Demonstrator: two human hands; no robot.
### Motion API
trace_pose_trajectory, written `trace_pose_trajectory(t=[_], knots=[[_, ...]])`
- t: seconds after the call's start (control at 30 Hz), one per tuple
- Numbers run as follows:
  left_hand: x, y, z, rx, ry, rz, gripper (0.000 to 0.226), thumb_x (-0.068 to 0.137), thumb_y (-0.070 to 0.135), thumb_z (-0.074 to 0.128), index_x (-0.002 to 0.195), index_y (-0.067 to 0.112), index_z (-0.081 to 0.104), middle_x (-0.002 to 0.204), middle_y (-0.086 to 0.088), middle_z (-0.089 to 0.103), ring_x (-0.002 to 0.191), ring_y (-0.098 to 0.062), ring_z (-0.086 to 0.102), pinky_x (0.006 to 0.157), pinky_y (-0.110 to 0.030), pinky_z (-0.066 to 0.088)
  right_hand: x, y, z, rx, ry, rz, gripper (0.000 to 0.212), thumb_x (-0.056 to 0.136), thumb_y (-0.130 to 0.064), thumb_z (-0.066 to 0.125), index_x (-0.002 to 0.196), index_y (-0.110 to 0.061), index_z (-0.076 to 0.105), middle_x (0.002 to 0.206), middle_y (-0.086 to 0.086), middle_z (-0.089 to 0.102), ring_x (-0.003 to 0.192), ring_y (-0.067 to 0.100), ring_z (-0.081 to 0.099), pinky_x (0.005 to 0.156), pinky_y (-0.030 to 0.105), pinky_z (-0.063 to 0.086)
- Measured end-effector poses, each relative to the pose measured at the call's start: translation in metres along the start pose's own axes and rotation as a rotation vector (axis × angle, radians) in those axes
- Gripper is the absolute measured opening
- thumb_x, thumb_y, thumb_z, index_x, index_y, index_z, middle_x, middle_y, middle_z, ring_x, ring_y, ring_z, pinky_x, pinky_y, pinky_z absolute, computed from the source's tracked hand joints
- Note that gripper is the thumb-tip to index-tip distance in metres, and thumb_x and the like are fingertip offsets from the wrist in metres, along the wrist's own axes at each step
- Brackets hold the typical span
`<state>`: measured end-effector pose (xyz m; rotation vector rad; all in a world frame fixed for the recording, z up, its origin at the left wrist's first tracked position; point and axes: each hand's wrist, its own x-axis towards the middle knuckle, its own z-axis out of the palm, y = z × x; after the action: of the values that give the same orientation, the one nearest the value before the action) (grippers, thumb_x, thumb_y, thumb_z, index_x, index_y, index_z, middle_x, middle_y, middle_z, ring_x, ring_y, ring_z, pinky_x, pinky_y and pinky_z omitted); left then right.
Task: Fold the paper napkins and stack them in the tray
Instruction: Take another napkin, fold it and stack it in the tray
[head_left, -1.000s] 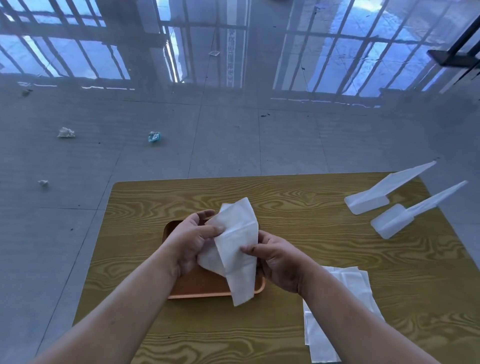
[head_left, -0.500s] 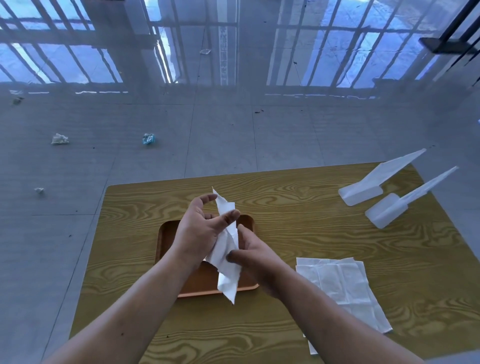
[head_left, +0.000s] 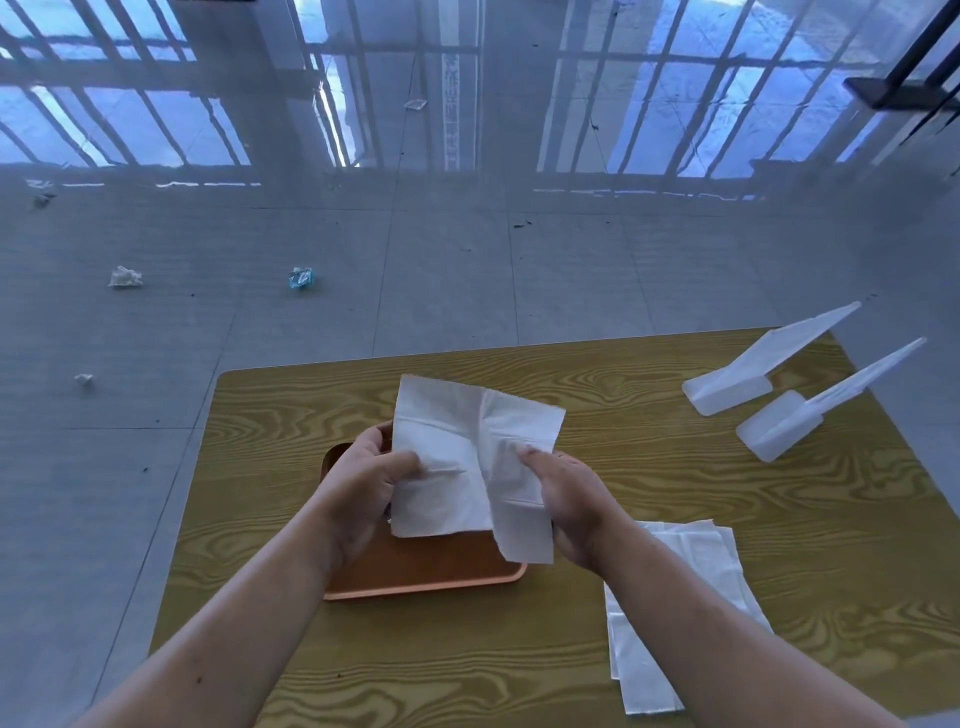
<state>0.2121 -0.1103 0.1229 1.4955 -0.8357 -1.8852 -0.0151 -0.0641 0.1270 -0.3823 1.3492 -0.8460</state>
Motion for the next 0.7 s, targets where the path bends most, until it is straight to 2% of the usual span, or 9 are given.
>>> trace_pose_trajectory(t=[0.17,0.2,0.27,0.3,0.37,0.5,0.6,0.67,0.7], knots=[[0.002,-0.002,-0.011,0.152,0.058,-0.091,0.078,0.062,0.02,0.075,0.138,0.017,0.054,0.109,-0.01,0.08,0.085,-0.026,0.079,0.062,-0.038,0.06,0.0,-0.017,-0.014,0.108,-0.061,-0.007,0.034,0.104,-0.027,0.058,0.12,-0.004,0.077,0.119,0.023,0.077,0.106,0.042,0.076,0.081,0.052,0.065],[0.002,-0.001,-0.011,0.222,0.09,-0.088,0.089,0.062,0.027,0.077,0.145,0.017,0.048,0.119,-0.01,0.076,0.093,-0.026,0.076,0.068,-0.038,0.06,-0.001,-0.022,-0.016,0.117,-0.085,-0.001,0.034,0.102,-0.026,0.058,0.121,-0.004,0.076,0.12,0.023,0.077,0.106,0.043,0.076,0.081,0.053,0.064],[0.003,0.005,-0.013,0.387,0.166,-0.005,0.114,0.06,0.048,0.084,0.158,0.025,0.031,0.146,-0.006,0.057,0.125,-0.026,0.062,0.099,-0.046,0.056,-0.003,-0.034,-0.021,0.112,-0.147,0.044,0.033,0.1,-0.027,0.059,0.119,-0.006,0.077,0.113,0.02,0.077,0.101,0.042,0.076,0.079,0.053,0.063],[0.002,0.011,-0.013,0.46,0.167,0.062,0.122,0.057,0.06,0.086,0.16,0.031,0.027,0.158,-0.003,0.046,0.141,-0.026,0.05,0.114,-0.049,0.046,-0.004,-0.04,-0.025,0.09,-0.187,0.08,0.033,0.097,-0.028,0.061,0.117,-0.008,0.077,0.109,0.019,0.077,0.097,0.041,0.076,0.078,0.052,0.063],[-0.001,0.027,-0.012,0.574,0.086,0.182,0.128,0.05,0.078,0.085,0.159,0.042,0.027,0.167,0.004,0.032,0.154,-0.019,0.03,0.124,-0.046,0.029,-0.006,-0.053,-0.03,0.021,-0.272,0.141,0.035,0.092,-0.03,0.064,0.115,-0.01,0.08,0.107,0.017,0.077,0.096,0.038,0.076,0.083,0.049,0.063],[-0.001,0.057,0.0,0.685,-0.188,0.185,0.119,0.042,0.086,0.085,0.148,0.044,0.05,0.161,0.014,0.045,0.147,-0.007,0.039,0.117,-0.031,0.033,-0.01,-0.07,-0.04,-0.089,-0.397,0.221,0.04,0.088,-0.029,0.067,0.118,-0.004,0.078,0.113,0.018,0.076,0.101,0.035,0.074,0.095,0.046,0.058],[0.001,0.065,0.012,0.521,-0.533,0.034,0.084,0.064,0.06,0.093,0.134,0.021,0.069,0.143,-0.004,0.068,0.135,-0.018,0.061,0.11,-0.029,0.047,-0.013,-0.076,-0.048,-0.134,-0.47,0.269,0.044,0.087,-0.029,0.071,0.118,0.001,0.076,0.112,0.019,0.077,0.101,0.034,0.074,0.097,0.044,0.057],[0.003,0.062,0.015,0.425,-0.627,-0.011,0.071,0.071,0.047,0.094,0.123,0.005,0.072,0.131,-0.016,0.073,0.123,-0.026,0.068,0.102,-0.031,0.052,-0.014,-0.079,-0.054,-0.136,-0.48,0.277,0.043,0.085,-0.028,0.073,0.115,0.002,0.076,0.106,0.018,0.078,0.096,0.034,0.075,0.092,0.042,0.058],[0.003,0.059,0.015,0.378,-0.635,-0.014,0.062,0.072,0.044,0.094,0.116,0.005,0.075,0.123,-0.015,0.076,0.116,-0.025,0.07,0.098,-0.03,0.053,-0.015,-0.08,-0.057,-0.131,-0.475,0.273,0.043,0.084,-0.028,0.073,0.113,0.003,0.076,0.104,0.018,0.078,0.093,0.034,0.076,0.091,0.042,0.059]])
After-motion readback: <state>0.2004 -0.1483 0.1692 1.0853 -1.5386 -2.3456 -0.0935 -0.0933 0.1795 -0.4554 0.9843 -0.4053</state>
